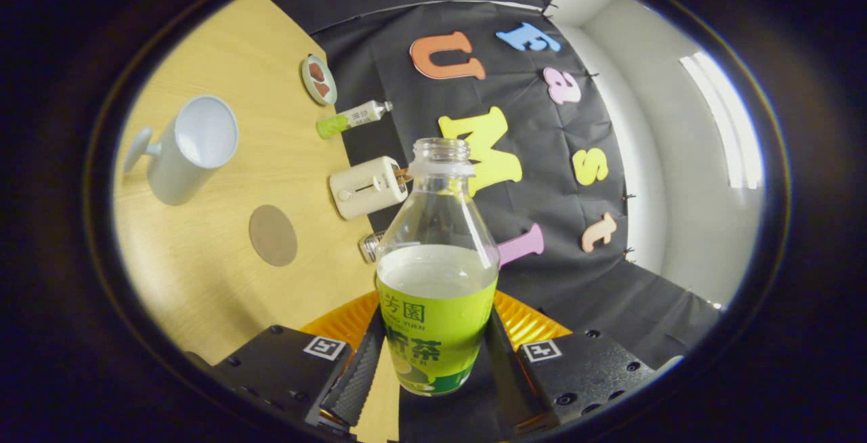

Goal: Take the bottle from table, then pour the juice into the cup, finally place the bottle on the coaster

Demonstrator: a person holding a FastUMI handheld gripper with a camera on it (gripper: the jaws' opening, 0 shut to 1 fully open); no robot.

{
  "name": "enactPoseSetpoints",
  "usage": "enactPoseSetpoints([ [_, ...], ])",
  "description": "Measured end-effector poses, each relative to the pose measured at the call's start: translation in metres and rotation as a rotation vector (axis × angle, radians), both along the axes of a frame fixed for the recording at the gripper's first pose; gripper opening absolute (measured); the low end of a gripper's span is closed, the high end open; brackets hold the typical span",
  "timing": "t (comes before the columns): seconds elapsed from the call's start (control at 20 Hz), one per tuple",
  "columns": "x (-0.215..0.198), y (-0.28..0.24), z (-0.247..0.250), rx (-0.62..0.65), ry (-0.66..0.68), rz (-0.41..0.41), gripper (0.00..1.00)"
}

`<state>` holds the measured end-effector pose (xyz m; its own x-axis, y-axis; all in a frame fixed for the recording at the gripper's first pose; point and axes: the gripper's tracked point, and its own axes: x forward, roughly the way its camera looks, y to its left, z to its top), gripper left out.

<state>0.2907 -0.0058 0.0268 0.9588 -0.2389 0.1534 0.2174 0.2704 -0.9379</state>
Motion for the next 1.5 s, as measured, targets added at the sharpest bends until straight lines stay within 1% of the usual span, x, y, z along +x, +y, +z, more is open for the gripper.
enactPoseSetpoints([
  [0.15, 0.001, 0.014, 0.010, -0.095, -0.020, -0.007, 0.80],
  [0.4, -0.001, 0.026, 0.010, -0.216, -0.032, -0.015, 0.80],
  [0.7, 0.000, 0.035, 0.004, -0.307, -0.031, -0.021, 0.80],
  [0.85, -0.002, 0.041, 0.008, -0.355, -0.045, -0.019, 0.80],
  [1.25, 0.001, 0.051, 0.018, -0.488, -0.072, -0.043, 0.80],
  [1.5, 0.003, 0.056, 0.017, -0.538, -0.069, -0.053, 0.80],
])
